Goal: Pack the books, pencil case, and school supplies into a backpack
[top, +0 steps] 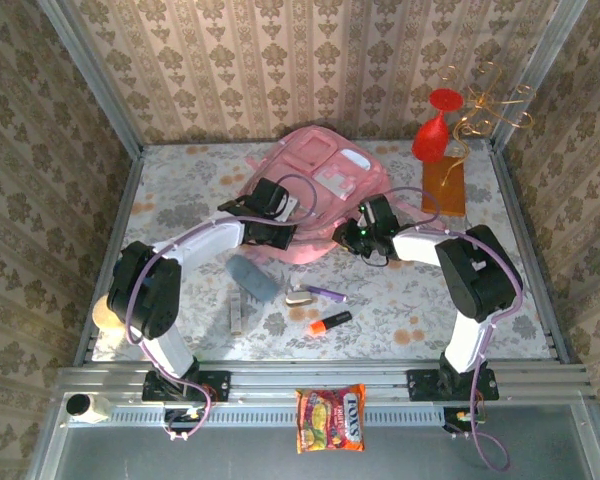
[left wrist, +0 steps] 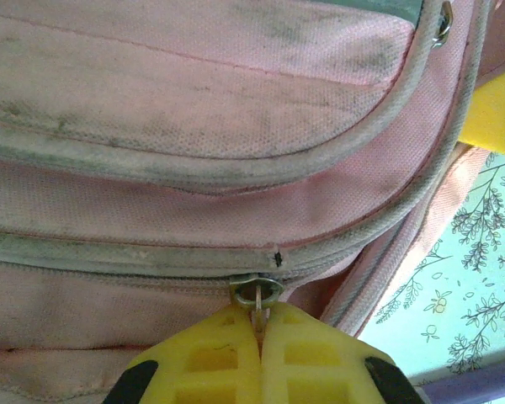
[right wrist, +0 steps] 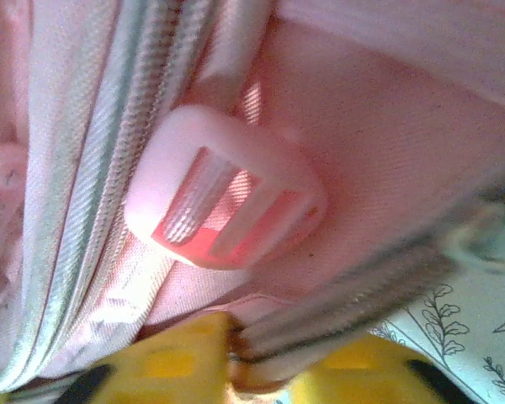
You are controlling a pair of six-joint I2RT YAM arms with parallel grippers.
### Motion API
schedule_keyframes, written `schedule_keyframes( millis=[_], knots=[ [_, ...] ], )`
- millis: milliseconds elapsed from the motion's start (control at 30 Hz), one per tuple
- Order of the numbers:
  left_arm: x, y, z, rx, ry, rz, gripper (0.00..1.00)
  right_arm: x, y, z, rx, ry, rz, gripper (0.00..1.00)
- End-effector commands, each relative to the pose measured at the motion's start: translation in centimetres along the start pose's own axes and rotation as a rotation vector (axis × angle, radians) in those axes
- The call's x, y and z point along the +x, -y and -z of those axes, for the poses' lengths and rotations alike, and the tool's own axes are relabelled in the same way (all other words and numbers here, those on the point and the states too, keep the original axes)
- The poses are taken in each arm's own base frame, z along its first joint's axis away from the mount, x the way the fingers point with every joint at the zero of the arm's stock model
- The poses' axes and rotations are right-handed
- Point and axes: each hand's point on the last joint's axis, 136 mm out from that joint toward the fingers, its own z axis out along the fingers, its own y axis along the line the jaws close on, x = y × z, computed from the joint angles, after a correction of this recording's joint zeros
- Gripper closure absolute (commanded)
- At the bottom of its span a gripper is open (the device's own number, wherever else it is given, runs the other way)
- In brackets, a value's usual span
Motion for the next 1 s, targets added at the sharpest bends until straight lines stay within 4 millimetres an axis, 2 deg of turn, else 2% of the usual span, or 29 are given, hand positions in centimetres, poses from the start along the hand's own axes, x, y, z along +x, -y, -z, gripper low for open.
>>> schedule_keyframes(
  millis=[0,100,233,367,433,533,800,867,967],
  knots=[
    [0.5,-2.3,0.8,-0.132,-0.023,-0.049,1.0,-2.5,2.9,1.2,0.118,0.088,0.031,0.93],
    [0.8,-4.0,1.4,-0.226,-0.043,-0.073,1.0,-3.2,4.6,2.6,0.159,0.1,0.04,1.0],
    [0.9,-5.9,2.1,-0.28,-0.044,-0.051,1.0,-3.7,6.3,3.9,0.203,0.064,0.07,1.0],
    [1.4,-7.7,2.3,-0.308,-0.057,-0.027,1.0,-4.1,6.9,4.3,0.243,-0.033,0.145,1.0],
    [1.7,-7.8,2.3,-0.309,-0.069,-0.035,1.0,-4.7,6.7,4.1,0.249,-0.067,0.171,1.0],
    [2.1,-6.0,2.0,-0.239,-0.07,-0.046,1.0,-5.9,6.2,3.6,0.261,-0.084,0.201,0.96],
    [1.6,2.1,1.5,0.072,-0.013,-0.029,1.0,-9.4,4.8,2.7,0.275,-0.05,0.227,0.88],
    [0.9,3.1,1.3,0.113,0.01,-0.012,1.0,-9.9,4.5,2.9,0.283,-0.046,0.232,0.8],
    [0.1,3.6,0.9,0.118,0.022,0.004,1.0,-9.9,4.0,4.5,0.28,-0.024,0.225,0.6]
  ],
)
